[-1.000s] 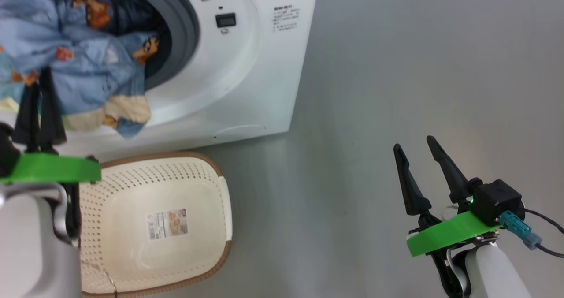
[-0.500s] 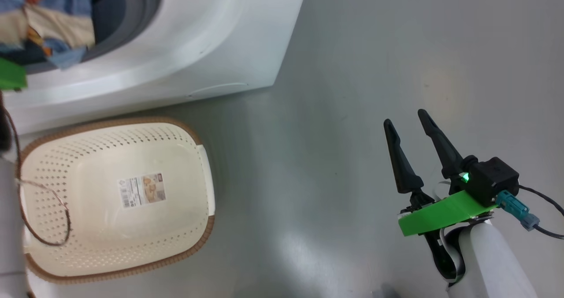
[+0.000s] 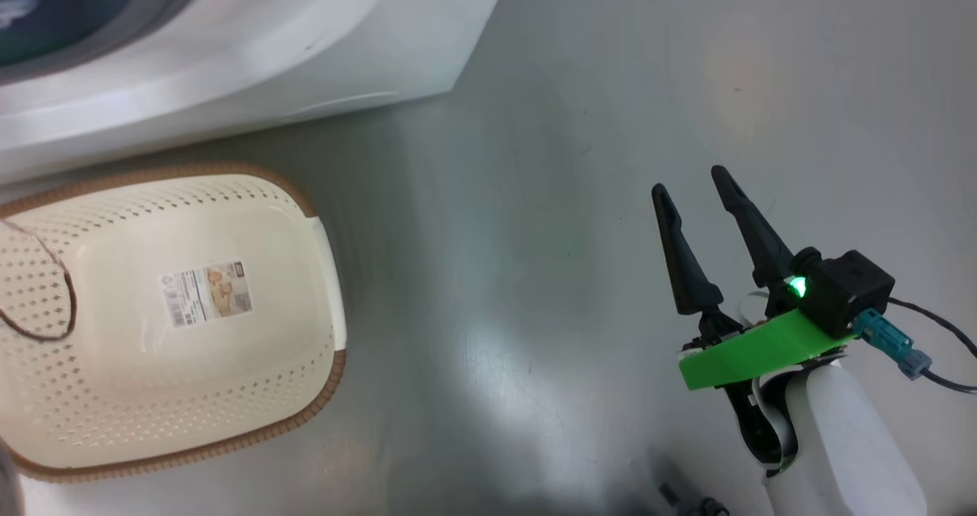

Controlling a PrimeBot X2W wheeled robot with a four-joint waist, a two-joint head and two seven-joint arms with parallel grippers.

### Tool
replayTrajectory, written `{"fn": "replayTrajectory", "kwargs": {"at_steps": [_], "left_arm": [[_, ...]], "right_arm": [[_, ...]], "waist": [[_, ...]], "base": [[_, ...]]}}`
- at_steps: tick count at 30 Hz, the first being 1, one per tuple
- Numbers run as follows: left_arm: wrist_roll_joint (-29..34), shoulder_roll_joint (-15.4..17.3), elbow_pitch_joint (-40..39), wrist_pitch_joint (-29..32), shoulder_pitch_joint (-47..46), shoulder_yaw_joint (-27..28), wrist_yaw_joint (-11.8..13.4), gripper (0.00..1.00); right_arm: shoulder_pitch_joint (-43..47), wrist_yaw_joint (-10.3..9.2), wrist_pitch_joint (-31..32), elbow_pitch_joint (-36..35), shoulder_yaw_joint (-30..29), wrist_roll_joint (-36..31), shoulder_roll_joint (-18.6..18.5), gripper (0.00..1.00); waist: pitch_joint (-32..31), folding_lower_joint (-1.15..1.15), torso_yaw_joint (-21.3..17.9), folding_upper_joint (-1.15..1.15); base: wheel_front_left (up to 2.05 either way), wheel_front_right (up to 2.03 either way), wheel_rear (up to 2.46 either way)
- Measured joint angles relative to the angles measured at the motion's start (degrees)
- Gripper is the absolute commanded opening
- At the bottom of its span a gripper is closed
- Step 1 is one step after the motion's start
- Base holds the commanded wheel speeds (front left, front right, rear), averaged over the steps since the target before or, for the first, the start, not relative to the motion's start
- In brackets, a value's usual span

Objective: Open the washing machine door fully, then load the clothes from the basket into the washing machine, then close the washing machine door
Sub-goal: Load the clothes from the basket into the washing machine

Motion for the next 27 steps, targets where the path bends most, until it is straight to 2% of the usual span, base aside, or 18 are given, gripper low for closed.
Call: {"fn": "replayTrajectory", "kwargs": {"at_steps": [6, 16, 23, 27], "left_arm": [[-1.6, 1.8, 2.7, 2.9, -5.4, -1.0, -0.4, 0.0], [-2.0, 3.4, -0.1, -8.6, -10.2, -6.5, -0.4, 0.0], [0.5, 4.5, -8.7, -9.6, -10.9, -5.6, -0.4, 0.0], [1.0, 4.3, -9.3, -9.6, -9.1, -4.2, -0.4, 0.0]], "right_arm": [[-0.6, 0.0, 0.0, -0.2, 0.6, 0.5, 0.0, 1.0], [-1.2, 0.0, 0.0, -0.5, 1.3, 0.6, 0.0, 1.0], [-1.7, 0.0, 0.0, -0.7, 1.5, 0.6, 0.0, 1.0], [-1.7, 0.0, 0.0, -0.7, 1.5, 0.6, 0.0, 1.0]], "waist": [[2.9, 0.0, -0.6, 0.0], [6.8, 0.0, -1.3, 0.0], [7.4, 0.0, -1.6, 0.0], [7.1, 0.0, -1.7, 0.0]], "base": [[0.0, 0.0, 0.0], [0.0, 0.0, 0.0], [0.0, 0.0, 0.0], [0.0, 0.0, 0.0]]}}
